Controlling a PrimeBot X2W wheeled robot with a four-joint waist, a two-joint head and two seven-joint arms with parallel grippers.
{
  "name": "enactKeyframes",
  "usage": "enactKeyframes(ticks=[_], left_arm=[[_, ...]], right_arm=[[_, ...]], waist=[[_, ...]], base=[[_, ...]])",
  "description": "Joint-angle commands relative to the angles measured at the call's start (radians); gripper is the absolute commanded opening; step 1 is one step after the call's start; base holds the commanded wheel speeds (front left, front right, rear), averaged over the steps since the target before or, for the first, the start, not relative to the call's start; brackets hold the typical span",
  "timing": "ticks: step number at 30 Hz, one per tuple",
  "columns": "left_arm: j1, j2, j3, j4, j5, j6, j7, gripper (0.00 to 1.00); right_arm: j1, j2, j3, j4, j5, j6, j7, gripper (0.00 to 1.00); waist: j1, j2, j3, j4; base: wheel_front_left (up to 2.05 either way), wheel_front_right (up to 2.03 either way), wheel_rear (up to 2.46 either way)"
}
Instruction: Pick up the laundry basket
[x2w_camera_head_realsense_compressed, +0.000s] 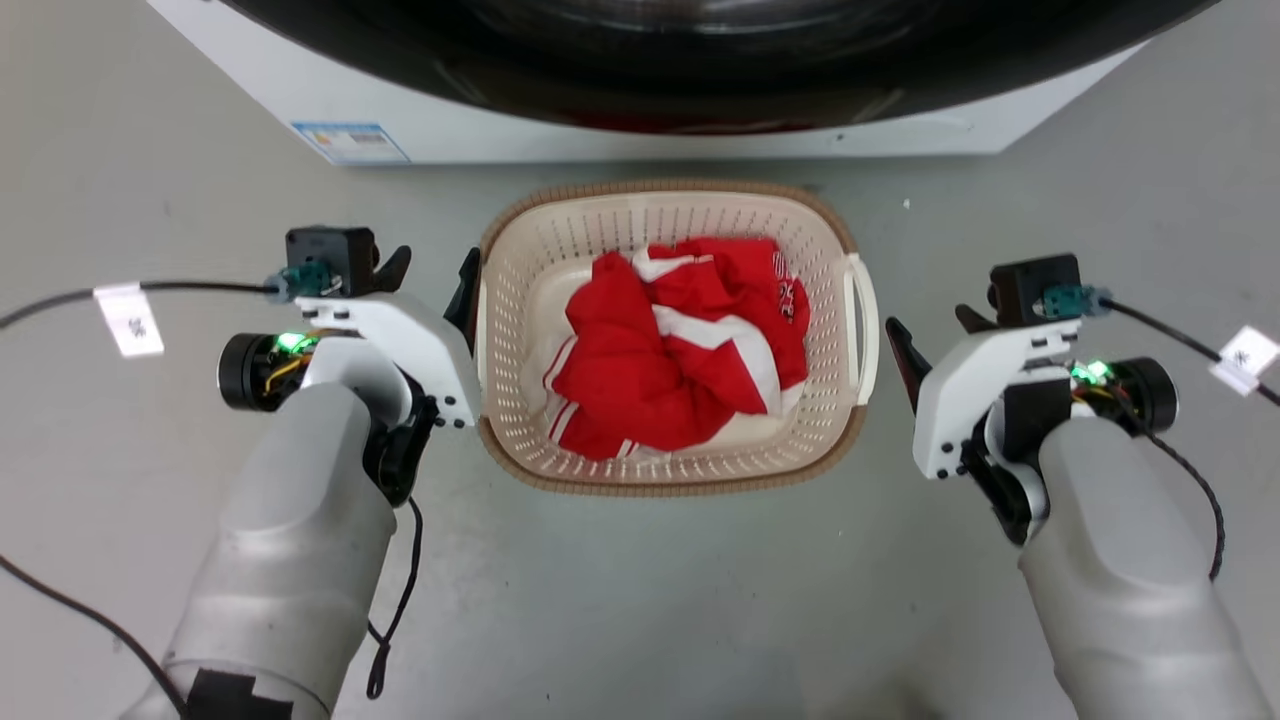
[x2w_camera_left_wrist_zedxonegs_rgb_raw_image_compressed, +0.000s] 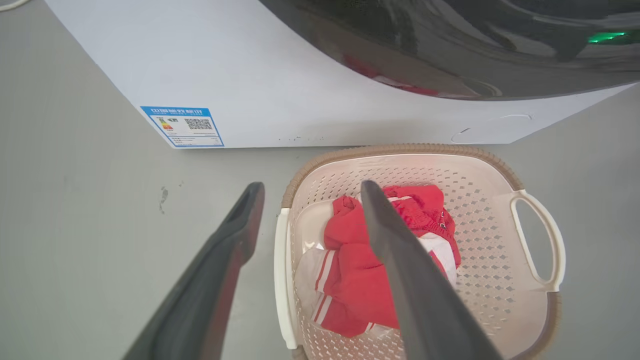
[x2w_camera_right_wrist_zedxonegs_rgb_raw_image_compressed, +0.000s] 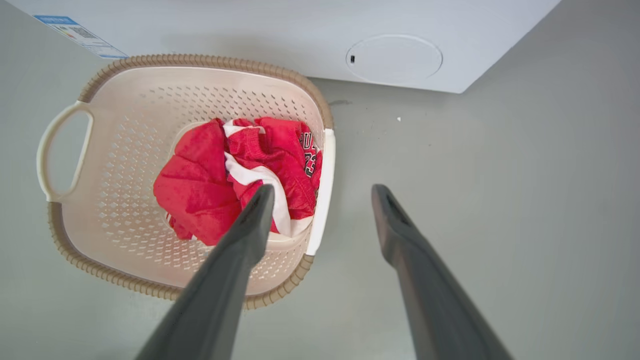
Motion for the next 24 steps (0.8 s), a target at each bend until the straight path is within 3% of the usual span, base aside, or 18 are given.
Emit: enactKeyframes(ticks=[1,12,24], left_arm=[[-0.030,0.013,-0.032,0.016,-0.034,-0.002,0.021,1.00],[-0.151,0.093,-0.221,0.084,-0.254,-0.002,0.150,1.00],[-0.245,0.131,-0.377,0.131,-0.377,-0.001,0.205,1.00]], right_arm=[[-0.045,0.001,0.004,0.034,0.007,-0.001,-0.001,1.00],[-0.268,0.002,0.070,0.302,0.080,-0.001,0.008,1.00],[-0.429,0.002,0.134,0.502,0.125,-0.001,-0.013,1.00]], waist=[[-0.0002,0.0000,0.060,-0.001],[-0.0002,0.0000,0.204,-0.009],[-0.0002,0.0000,0.302,-0.006]], base=[[0.00,0.00,0.00],[0.00,0.00,0.00],[0.00,0.00,0.00]])
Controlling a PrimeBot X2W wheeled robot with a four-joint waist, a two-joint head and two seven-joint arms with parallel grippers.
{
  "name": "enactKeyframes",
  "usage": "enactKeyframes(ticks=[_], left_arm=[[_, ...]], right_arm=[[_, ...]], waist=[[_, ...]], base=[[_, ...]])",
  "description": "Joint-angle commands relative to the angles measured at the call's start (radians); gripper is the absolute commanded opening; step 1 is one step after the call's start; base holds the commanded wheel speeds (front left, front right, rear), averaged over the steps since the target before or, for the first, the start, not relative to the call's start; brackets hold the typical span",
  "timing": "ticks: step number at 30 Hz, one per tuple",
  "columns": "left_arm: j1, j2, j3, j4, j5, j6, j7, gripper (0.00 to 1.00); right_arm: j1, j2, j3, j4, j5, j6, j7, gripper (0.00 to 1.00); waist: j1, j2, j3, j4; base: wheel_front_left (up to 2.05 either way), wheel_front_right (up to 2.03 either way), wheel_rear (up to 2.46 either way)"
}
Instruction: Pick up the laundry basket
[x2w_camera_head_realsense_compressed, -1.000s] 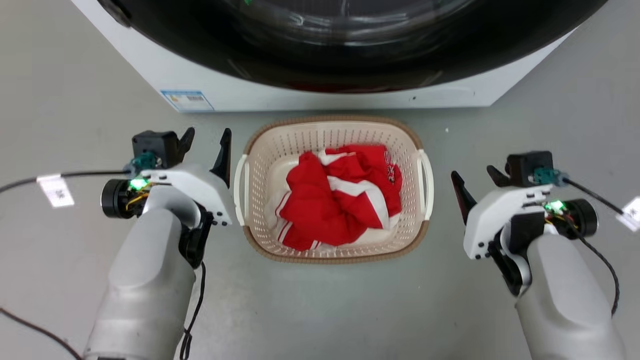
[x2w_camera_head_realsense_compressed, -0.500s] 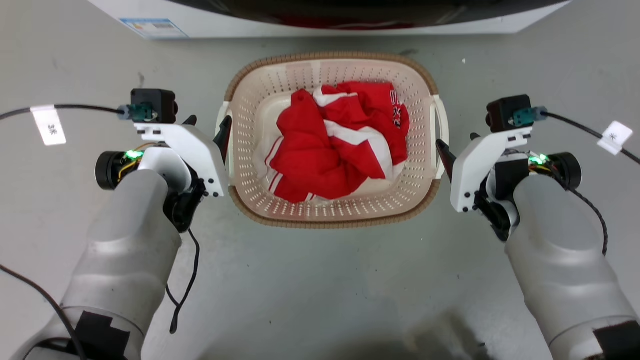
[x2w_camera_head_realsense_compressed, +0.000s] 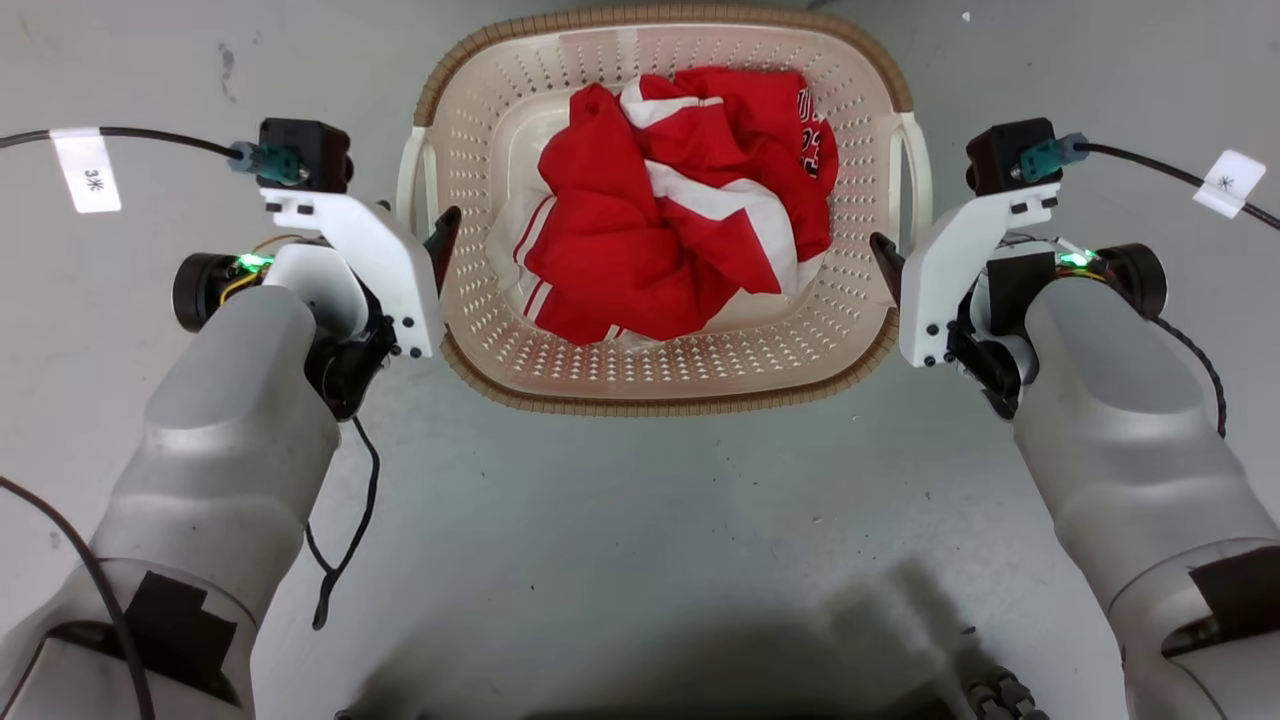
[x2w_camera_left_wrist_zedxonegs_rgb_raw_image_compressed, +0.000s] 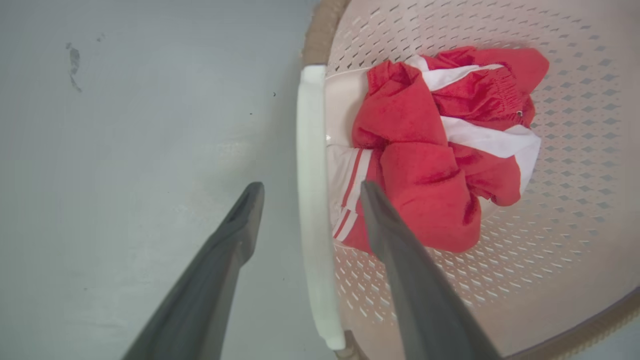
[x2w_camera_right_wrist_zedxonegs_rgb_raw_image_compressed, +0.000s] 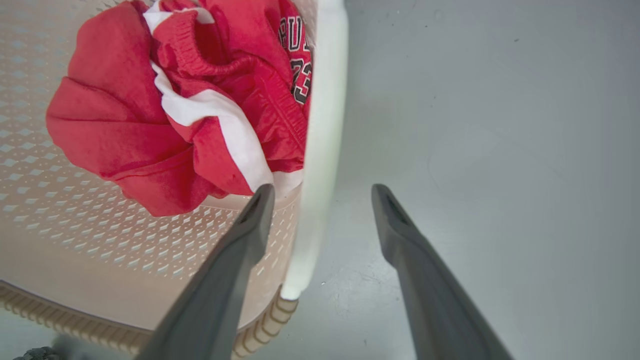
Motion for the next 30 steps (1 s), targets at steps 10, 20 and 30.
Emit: enactKeyframes(ticks=[10,20,30], left_arm=[[-0.076,0.002,-0.087,0.026,-0.110,0.000,0.051,0.15],[-0.091,0.001,-0.172,0.017,-0.190,0.000,0.072,0.00],[-0.068,0.000,-0.247,0.012,-0.269,-0.002,0.134,0.00]], right_arm=[[-0.084,0.002,0.071,0.060,0.071,-0.001,0.013,0.49],[-0.101,0.004,0.125,0.077,0.131,0.000,0.012,0.00],[-0.059,0.006,0.169,0.087,0.210,0.001,0.069,0.00]], waist=[[-0.0001,0.0000,0.044,0.003],[-0.0001,0.0000,0.045,0.013],[-0.0001,0.0000,-0.029,0.016]], base=[[0.00,0.00,0.00],[0.00,0.00,0.00],[0.00,0.00,0.00]])
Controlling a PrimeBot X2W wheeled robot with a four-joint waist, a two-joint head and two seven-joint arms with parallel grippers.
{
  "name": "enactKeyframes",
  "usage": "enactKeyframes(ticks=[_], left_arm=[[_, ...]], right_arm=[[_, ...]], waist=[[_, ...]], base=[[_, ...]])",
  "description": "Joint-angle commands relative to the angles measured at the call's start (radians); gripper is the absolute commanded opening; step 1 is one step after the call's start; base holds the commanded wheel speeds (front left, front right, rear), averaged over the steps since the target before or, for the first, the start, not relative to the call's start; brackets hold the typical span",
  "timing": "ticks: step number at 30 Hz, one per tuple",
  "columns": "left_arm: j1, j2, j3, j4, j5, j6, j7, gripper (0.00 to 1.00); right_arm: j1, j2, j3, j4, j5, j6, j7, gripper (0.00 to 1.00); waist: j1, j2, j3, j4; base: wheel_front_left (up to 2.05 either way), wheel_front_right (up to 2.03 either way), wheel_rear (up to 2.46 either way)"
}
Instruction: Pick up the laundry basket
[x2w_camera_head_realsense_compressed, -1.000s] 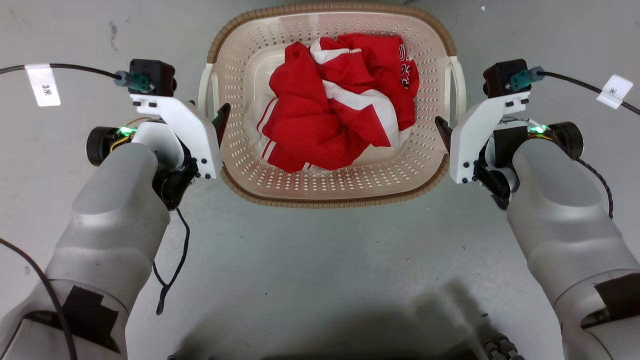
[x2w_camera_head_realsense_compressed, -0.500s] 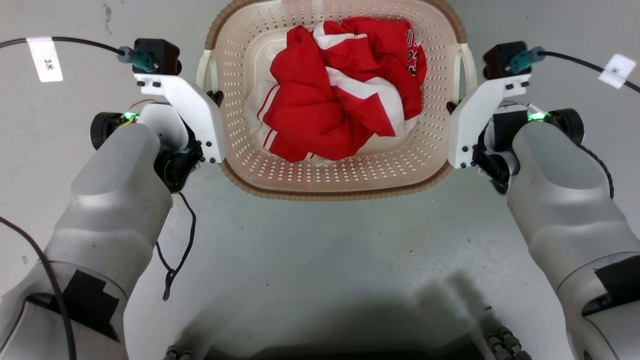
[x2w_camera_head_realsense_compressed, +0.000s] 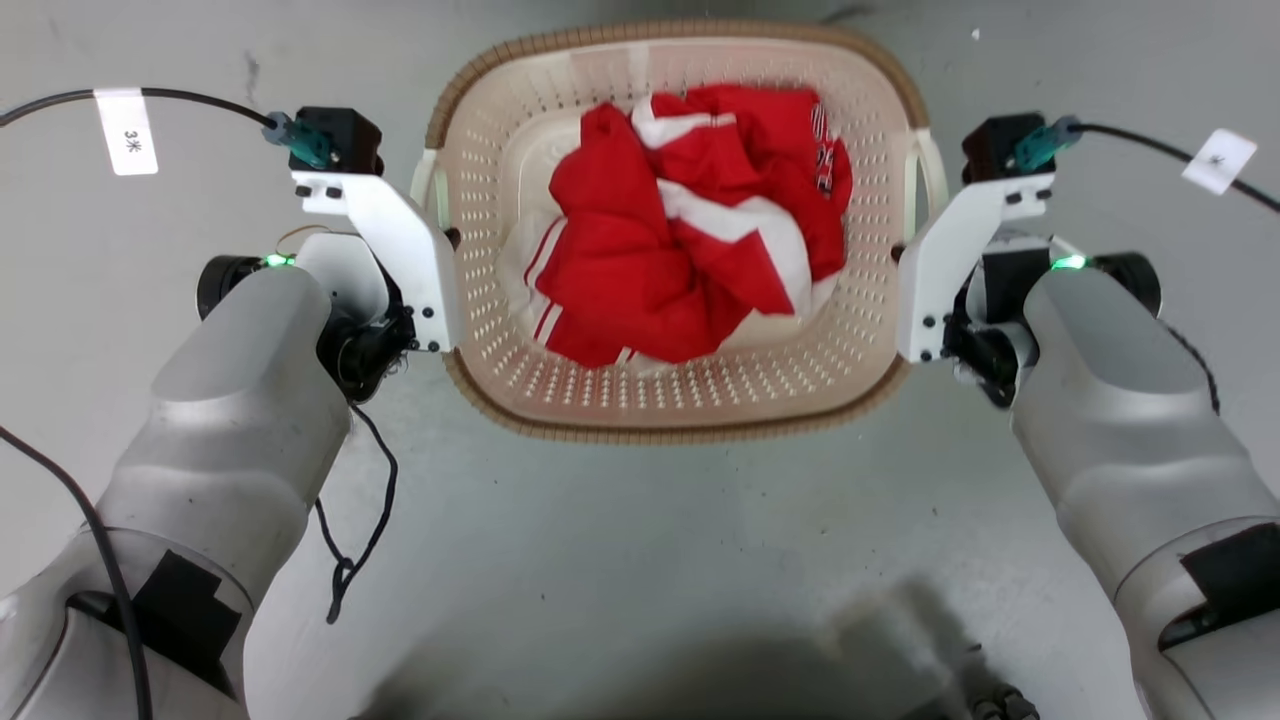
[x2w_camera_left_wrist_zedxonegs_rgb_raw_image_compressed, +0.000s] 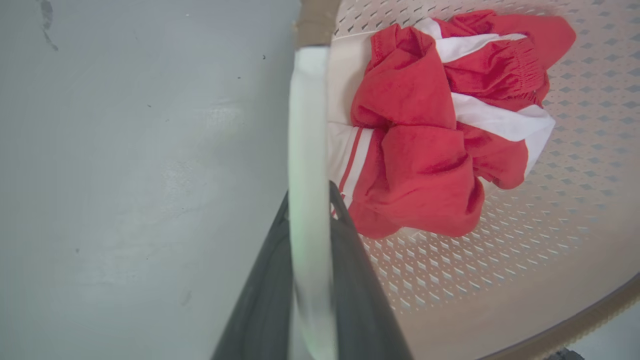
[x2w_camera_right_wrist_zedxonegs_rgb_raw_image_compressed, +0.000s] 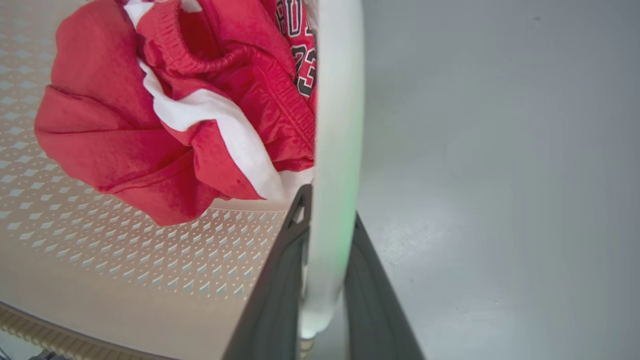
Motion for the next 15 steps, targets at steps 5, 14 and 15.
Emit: enactKeyframes(ticks=[5,14,15], left_arm=[[0.020,-0.008,-0.033,-0.010,-0.057,-0.005,0.046,0.00],[0.070,-0.020,-0.076,-0.006,-0.152,-0.008,0.174,0.00],[0.075,-0.021,-0.081,-0.006,-0.160,-0.008,0.185,0.00]], right_arm=[[0.030,0.013,0.050,-0.001,0.062,0.003,0.088,0.00],[0.067,0.017,0.116,0.001,0.144,0.004,0.235,0.00],[0.073,0.017,0.122,0.001,0.150,0.004,0.249,0.00]], waist=[[-0.0001,0.0000,-0.085,-0.004],[-0.0001,0.0000,-0.249,-0.008],[-0.0001,0.0000,-0.270,-0.008]], base=[[0.00,0.00,0.00],[0.00,0.00,0.00],[0.00,0.00,0.00]])
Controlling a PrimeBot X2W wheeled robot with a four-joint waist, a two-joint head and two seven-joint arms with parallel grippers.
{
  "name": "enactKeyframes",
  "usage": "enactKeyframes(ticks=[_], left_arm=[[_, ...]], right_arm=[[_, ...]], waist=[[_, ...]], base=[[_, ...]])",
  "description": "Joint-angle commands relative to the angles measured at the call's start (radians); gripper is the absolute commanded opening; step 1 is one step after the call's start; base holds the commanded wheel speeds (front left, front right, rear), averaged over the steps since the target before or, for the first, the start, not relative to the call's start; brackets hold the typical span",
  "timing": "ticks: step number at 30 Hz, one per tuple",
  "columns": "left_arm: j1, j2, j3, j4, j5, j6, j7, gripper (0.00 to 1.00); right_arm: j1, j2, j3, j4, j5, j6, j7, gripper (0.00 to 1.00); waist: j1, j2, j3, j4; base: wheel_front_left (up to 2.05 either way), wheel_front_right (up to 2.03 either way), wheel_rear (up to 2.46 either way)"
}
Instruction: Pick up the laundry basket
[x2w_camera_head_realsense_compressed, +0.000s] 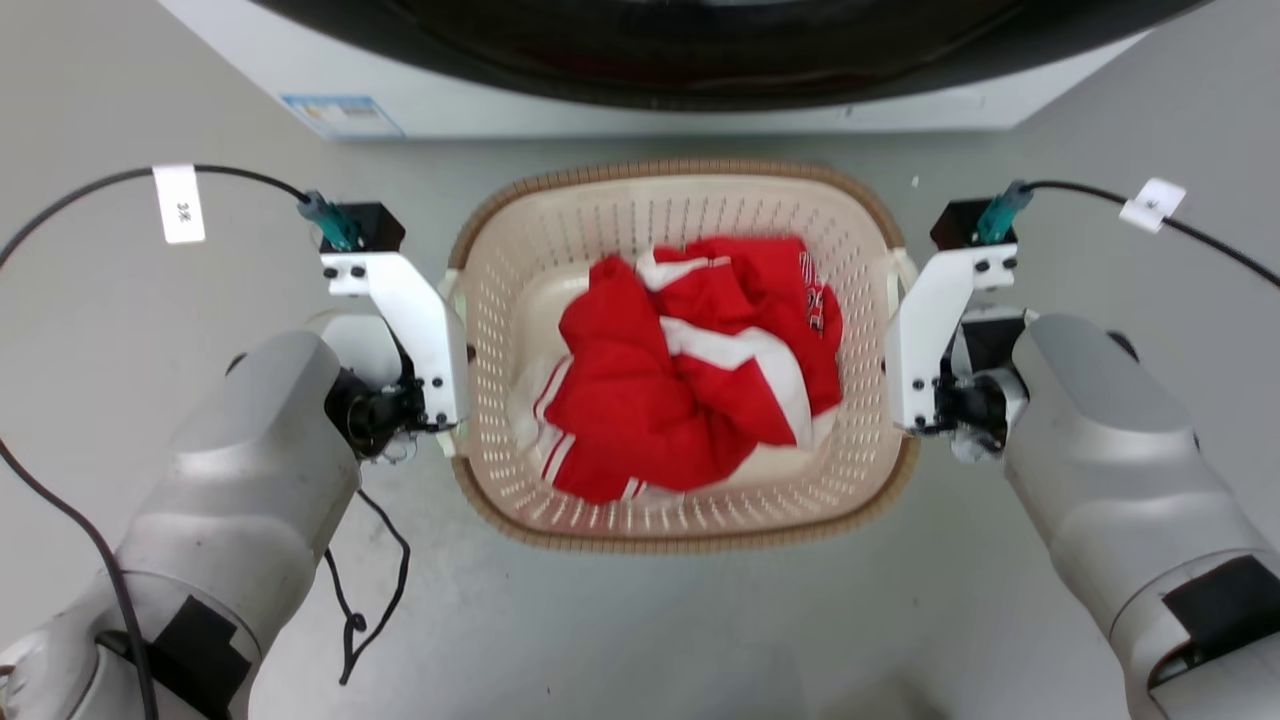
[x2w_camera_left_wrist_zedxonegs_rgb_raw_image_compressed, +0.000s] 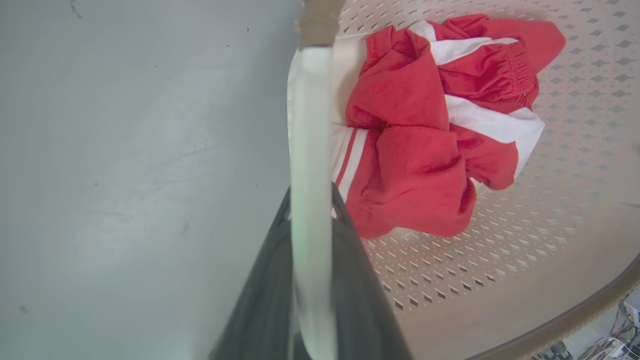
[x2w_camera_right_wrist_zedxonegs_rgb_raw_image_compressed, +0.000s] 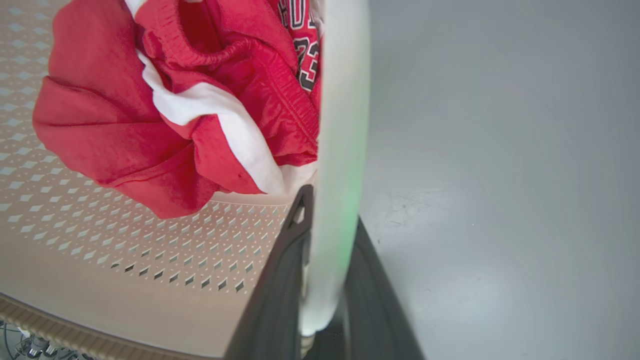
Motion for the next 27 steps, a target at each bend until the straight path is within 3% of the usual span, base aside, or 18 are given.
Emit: enactKeyframes(ticks=[1,12,27], left_arm=[[0.014,-0.028,-0.007,-0.014,-0.017,-0.012,0.017,0.00],[0.079,-0.040,-0.043,0.000,-0.113,-0.013,0.173,0.00],[0.198,-0.071,-0.073,0.062,-0.183,-0.013,0.296,0.00]], right_arm=[[0.020,0.024,0.011,-0.004,0.013,0.006,0.018,0.00],[0.091,0.026,0.067,-0.006,0.108,0.008,0.166,0.00],[0.214,0.027,0.134,-0.005,0.206,0.009,0.314,0.00]], waist=[[0.0000,0.0000,-0.073,0.000],[0.0000,0.0000,-0.299,0.011],[0.0000,0.0000,-0.556,-0.003]], base=[[0.00,0.00,0.00],[0.00,0.00,0.00],[0.00,0.00,0.00]])
